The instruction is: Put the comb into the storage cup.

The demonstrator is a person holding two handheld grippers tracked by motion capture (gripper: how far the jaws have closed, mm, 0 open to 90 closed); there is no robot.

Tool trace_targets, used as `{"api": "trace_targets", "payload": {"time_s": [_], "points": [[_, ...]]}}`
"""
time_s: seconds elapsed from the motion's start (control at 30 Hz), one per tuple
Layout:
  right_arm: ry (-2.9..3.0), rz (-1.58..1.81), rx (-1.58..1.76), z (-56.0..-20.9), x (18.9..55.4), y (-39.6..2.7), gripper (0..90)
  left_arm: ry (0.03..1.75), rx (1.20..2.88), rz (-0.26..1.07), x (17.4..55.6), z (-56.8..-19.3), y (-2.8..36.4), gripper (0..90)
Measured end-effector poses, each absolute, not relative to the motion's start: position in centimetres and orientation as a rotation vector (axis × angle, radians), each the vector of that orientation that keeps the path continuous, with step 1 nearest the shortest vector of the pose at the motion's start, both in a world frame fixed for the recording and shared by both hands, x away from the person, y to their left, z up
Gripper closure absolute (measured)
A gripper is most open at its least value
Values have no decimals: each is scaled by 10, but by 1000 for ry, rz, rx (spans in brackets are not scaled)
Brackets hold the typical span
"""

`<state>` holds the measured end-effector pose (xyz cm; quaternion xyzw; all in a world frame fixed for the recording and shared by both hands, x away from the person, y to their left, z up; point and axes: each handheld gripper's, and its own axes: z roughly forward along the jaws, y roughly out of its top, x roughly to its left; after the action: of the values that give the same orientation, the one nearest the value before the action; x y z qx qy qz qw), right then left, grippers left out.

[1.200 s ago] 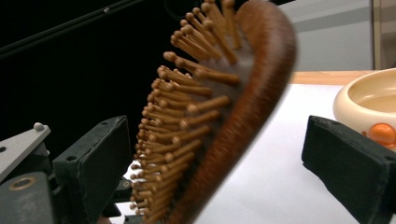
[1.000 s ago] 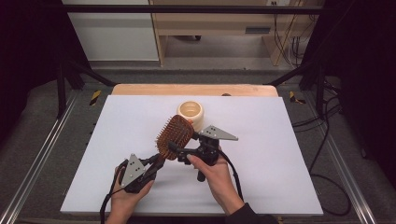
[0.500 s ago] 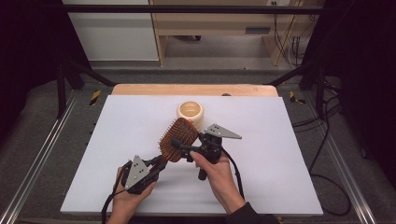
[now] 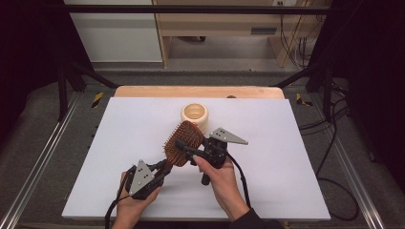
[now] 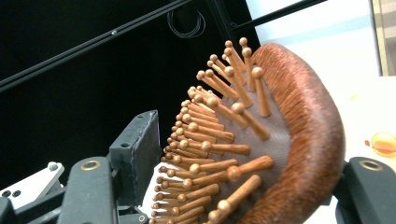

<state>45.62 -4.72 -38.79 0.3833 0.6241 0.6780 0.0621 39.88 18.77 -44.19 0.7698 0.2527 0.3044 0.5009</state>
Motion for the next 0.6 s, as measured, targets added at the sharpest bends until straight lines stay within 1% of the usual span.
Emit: {"api": "trace_targets", "payload": {"time_s": [0.17, 0.23, 0.33, 0.6], "points": [[1894, 2058, 1156, -388, 456, -47, 345, 639, 1841, 720, 399, -441, 190, 722], [1888, 2060, 1152, -389, 456, -46, 359, 627, 1849, 746, 400, -440, 191, 722], [1889, 2074, 1166, -389, 457, -47, 376, 637, 1851, 719, 400, -441, 191, 722], [1863, 2103, 1207, -390, 458, -48, 370, 611, 1859, 726, 399, -442, 189, 722]]}}
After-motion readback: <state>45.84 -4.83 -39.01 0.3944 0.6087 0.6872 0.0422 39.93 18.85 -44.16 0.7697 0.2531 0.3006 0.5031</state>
